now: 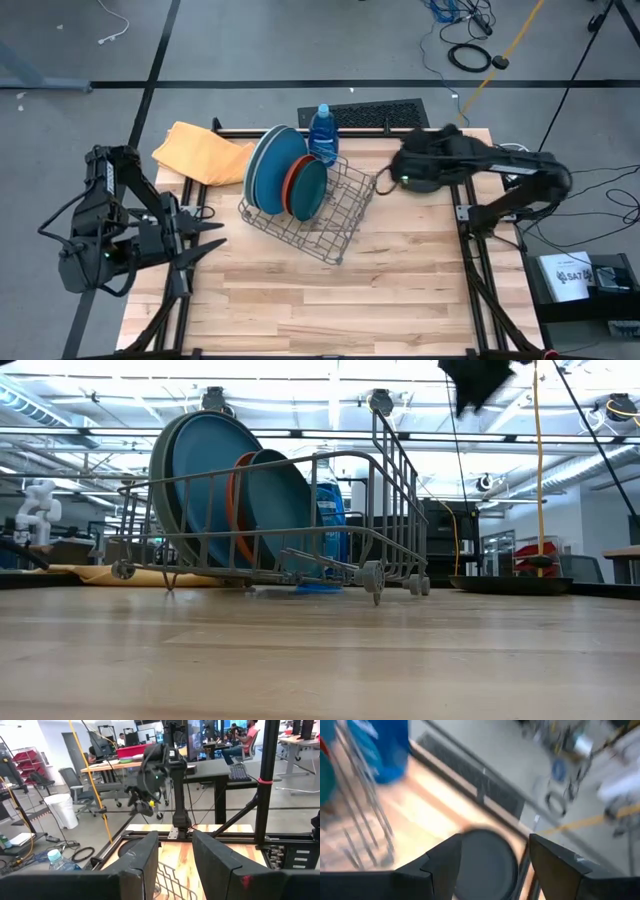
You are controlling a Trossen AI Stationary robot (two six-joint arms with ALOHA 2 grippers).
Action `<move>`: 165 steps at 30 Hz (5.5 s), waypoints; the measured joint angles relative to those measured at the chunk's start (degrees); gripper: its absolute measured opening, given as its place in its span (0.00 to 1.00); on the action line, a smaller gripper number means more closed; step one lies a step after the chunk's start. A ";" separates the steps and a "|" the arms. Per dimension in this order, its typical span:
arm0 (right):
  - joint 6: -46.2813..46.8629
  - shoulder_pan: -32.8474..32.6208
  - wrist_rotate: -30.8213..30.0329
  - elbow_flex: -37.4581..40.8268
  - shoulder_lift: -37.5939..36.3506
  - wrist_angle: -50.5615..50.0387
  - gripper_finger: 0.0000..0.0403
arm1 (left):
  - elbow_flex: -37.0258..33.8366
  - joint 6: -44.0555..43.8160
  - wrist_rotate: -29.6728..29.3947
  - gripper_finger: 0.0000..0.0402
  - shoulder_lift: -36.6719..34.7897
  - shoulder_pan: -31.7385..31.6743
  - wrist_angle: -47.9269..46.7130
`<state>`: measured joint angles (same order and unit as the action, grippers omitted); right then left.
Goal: Sort dishes
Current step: Put the black plate into the dish rack
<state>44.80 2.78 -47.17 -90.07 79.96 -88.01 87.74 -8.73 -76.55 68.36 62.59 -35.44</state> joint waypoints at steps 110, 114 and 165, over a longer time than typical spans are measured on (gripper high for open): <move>-40.05 -23.13 -18.47 9.04 40.47 162.71 0.00 | 0.00 -0.96 3.37 0.31 0.87 -3.02 -3.25; -40.89 -23.32 -22.94 4.46 42.81 156.54 0.00 | 0.00 -1.03 3.37 0.31 0.87 -2.97 -3.28; -31.88 -24.54 -25.32 4.27 42.45 139.91 0.01 | 1.79 37.67 48.57 0.31 7.31 -48.47 -27.32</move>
<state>12.92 -21.76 -72.49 -85.80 122.41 51.90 89.54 28.94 -27.99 75.67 14.12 -62.77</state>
